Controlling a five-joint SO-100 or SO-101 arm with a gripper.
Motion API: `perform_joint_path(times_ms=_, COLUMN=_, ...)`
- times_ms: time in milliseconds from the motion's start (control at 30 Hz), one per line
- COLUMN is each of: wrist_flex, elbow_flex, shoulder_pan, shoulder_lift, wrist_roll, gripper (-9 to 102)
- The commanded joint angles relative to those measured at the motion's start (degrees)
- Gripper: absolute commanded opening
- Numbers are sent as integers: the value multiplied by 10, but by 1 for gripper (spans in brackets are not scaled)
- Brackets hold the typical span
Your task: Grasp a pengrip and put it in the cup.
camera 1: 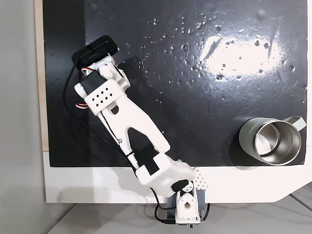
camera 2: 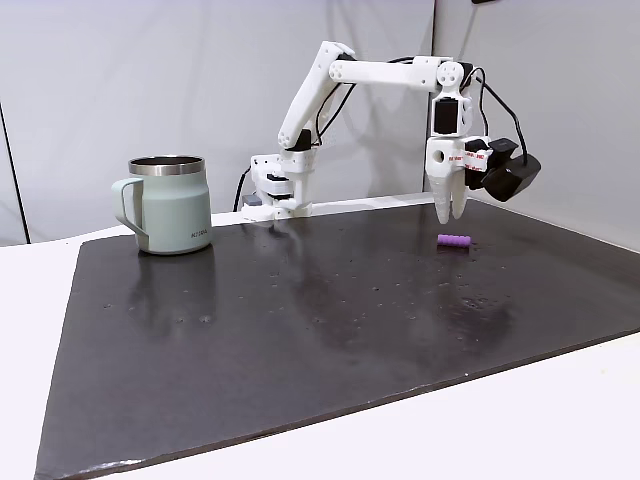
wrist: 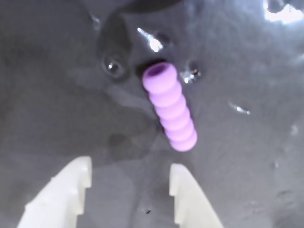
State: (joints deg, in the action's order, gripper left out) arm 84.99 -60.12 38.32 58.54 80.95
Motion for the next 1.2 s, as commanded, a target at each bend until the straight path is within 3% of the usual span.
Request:
perform_joint_path(times_ms=0, wrist_flex=-6, elbow_flex=49, shoulder_pan=-9, shoulder_lift=-11, wrist_roll=17, gripper=22)
perform_joint_path(times_ms=400, wrist_flex=10, elbow_flex=110, shoulder_pan=-37, shoulder_lift=-59, wrist_roll=57, gripper=22)
perform_joint_path(times_ms=833, wrist_flex=160, elbow_flex=415, shoulder_pan=-37, shoulder_lift=-255, wrist_roll=69, gripper=21)
perform_joint_path(times_ms=1167, wrist_flex=166, elbow_flex=419, shoulder_pan=-25, shoulder_lift=-282, wrist_roll=66, gripper=15)
